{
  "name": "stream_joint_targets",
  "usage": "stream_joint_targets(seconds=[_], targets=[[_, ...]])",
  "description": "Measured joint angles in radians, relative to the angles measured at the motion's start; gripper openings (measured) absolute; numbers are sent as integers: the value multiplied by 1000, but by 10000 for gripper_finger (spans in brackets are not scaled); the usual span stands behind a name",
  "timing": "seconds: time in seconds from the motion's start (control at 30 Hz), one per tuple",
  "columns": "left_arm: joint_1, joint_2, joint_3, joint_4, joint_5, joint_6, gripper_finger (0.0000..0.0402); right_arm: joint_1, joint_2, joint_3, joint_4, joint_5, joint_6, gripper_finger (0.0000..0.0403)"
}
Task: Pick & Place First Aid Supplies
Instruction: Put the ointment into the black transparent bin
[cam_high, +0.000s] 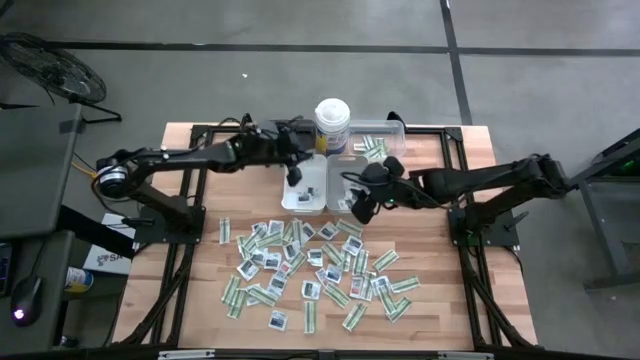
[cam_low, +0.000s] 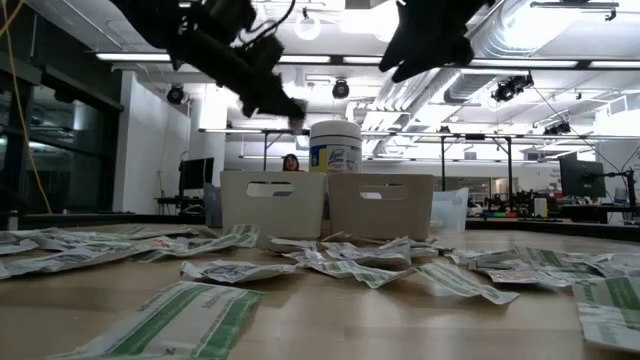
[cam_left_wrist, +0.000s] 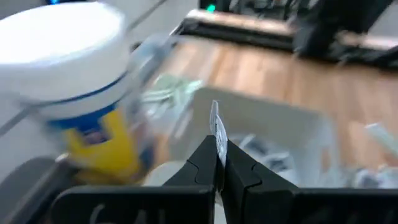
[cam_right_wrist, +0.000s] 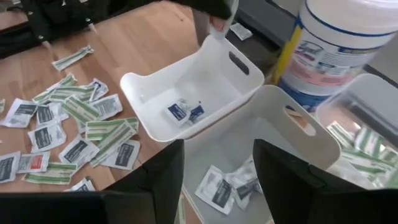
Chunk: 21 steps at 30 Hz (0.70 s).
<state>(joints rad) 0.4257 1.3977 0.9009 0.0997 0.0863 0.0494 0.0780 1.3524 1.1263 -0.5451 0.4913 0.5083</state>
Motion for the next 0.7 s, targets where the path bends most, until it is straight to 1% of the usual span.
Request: stream_joint_targets(seconds=[0.13,0.23,0.47,0.57,0.7], targets=[[96,-2,0,-70,13,32,1,0,-3,0,-26,3,19,186],[161,0,0,-72,4,-12,1,0,0,0,-39,8,42,186],[252,61,0,-80,-43,-263,1,0,1,-3,-49,53,73,186],[278,102,0,-72,-43,-356,1,0,1,-3,-50,70,77,186],[309,147,0,-17,-33,-495,1,0,1,-3,-49,90,105,186]])
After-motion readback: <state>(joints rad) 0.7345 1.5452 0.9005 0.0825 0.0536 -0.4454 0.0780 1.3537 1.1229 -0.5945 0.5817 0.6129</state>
